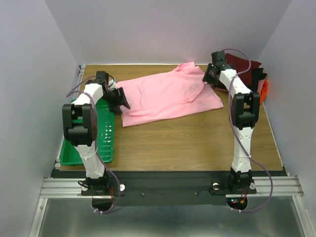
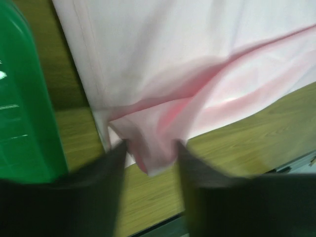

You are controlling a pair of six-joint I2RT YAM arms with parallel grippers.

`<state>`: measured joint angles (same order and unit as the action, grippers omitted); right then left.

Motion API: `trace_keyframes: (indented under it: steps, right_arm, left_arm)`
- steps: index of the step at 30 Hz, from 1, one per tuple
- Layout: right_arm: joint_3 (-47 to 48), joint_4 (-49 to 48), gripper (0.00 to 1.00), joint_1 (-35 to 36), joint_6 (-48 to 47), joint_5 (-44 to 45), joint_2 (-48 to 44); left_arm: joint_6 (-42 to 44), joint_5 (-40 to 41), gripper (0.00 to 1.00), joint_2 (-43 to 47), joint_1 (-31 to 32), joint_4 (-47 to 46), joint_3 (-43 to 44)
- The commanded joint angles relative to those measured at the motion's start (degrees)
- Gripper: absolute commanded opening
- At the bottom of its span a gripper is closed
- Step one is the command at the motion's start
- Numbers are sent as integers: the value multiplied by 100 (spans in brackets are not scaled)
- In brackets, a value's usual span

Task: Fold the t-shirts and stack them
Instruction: Fold the tshirt

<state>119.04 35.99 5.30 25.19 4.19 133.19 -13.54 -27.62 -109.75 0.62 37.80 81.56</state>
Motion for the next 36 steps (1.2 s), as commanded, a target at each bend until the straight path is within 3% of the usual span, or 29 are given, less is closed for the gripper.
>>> trace_keyframes:
  steps: [1, 2, 3, 6, 14, 22, 30, 36]
  right_arm:
    - [488, -162, 40, -20, -23, -67, -108]
    - [514, -162, 52, -29, -32, -111, -143]
    - [532, -162, 57, -20, -49, -146, -179]
    - [366, -197, 64, -20, -154, -242, -459]
    - [-986, -355, 64, 207, -243, -840, -1171]
    - [-1963, -557, 64, 656, -67, -1499, -1445]
    - [-2043, -751, 64, 780, 249, -1772, -1181]
    - [-1833, -769, 64, 788, 267, -1737, -918]
  left_arm:
    - [-483, 187, 72, 613, -10, -519, 966]
    - [-579, 186, 76, 622, -10, -580, 1237]
    - [-606, 195, 78, 631, -10, -607, 1344]
    - [-589, 300, 84, 683, -1, -799, 1451]
    - [-79, 450, 85, 429, 807, -889, 1301]
    - [27, -51, 86, -168, 1844, -1293, 1494]
    - [492, -86, 86, -986, 2504, -1617, 2153]
    - [695, -148, 86, -1144, 2794, -1890, 1732]
